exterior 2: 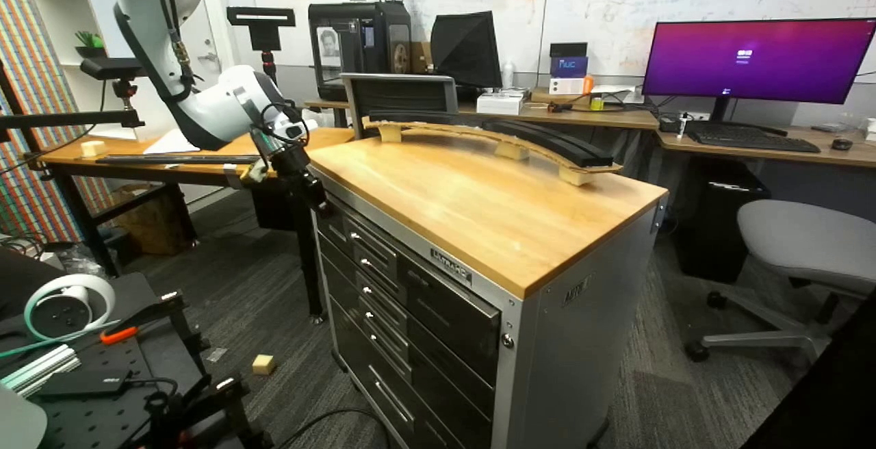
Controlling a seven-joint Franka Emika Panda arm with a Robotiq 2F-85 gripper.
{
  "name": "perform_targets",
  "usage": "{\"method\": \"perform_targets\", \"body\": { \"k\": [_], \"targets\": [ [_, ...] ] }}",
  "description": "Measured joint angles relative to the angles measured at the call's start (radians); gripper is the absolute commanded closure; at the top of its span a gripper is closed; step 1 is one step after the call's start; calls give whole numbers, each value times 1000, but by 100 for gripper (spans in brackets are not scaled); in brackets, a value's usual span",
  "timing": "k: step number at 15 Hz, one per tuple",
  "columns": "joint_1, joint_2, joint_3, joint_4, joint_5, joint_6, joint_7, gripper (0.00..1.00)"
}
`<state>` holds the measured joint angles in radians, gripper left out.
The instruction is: Place the screwdriver inside the open drawer then close the drawer
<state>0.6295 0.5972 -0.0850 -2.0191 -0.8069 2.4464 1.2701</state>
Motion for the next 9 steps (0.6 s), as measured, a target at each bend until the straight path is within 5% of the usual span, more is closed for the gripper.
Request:
{"method": "perform_targets", "body": {
  "k": [3,4,9],
  "targets": [
    [0,32,0,31,-155,-5,75,93],
    [0,35,4,29,-195,-9,104,71],
    [-38,34,53,24,-266,-26,171,42]
  ]
}}
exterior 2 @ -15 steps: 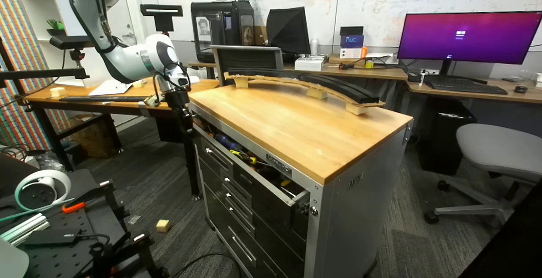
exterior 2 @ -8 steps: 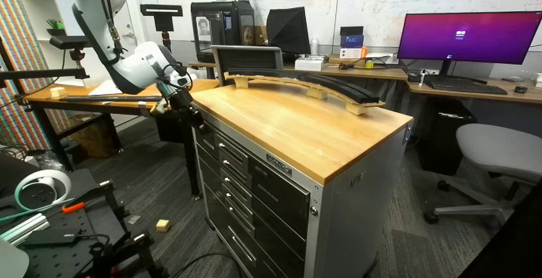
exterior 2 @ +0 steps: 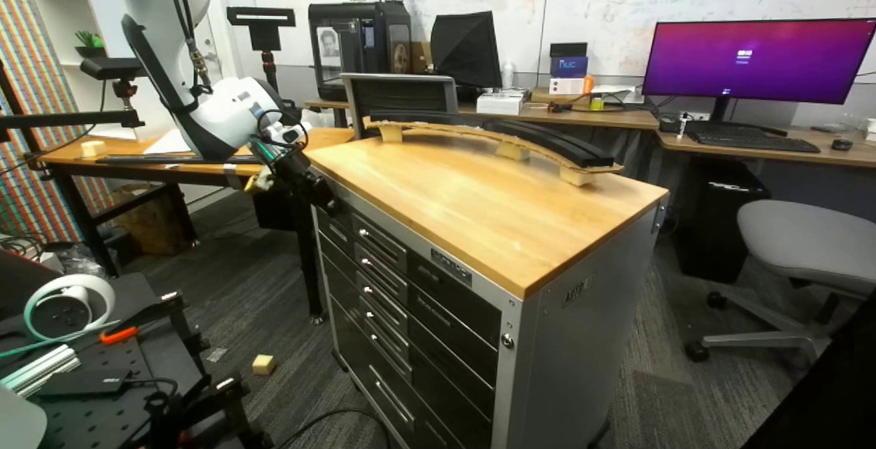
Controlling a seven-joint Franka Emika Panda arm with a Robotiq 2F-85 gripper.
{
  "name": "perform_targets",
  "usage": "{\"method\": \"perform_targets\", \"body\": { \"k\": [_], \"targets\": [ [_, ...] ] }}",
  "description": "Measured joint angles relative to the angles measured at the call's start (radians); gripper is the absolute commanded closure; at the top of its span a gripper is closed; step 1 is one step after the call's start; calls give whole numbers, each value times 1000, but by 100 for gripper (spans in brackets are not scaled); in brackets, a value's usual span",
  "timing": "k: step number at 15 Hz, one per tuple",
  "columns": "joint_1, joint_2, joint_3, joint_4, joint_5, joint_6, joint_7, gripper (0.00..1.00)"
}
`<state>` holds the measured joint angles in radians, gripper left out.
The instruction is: Place the screwdriver inside the open drawer then close the drawer
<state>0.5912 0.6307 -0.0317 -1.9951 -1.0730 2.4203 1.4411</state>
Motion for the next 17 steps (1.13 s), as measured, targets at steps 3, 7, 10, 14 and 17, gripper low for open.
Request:
{"method": "perform_targets", "body": {
  "k": [3,7,10,14,17],
  "targets": [
    [-89,-32,68,-19,27,-2,-71,19],
    [-279,-138,249,-68,215,-29,-358,0],
    [-474,-210,481,-83,385,-120,-584,0],
    [-707,-270,777,-18,628,-315,-871,0],
    [-796,-299,870,80,794,-486,-1068,0]
  ]
}}
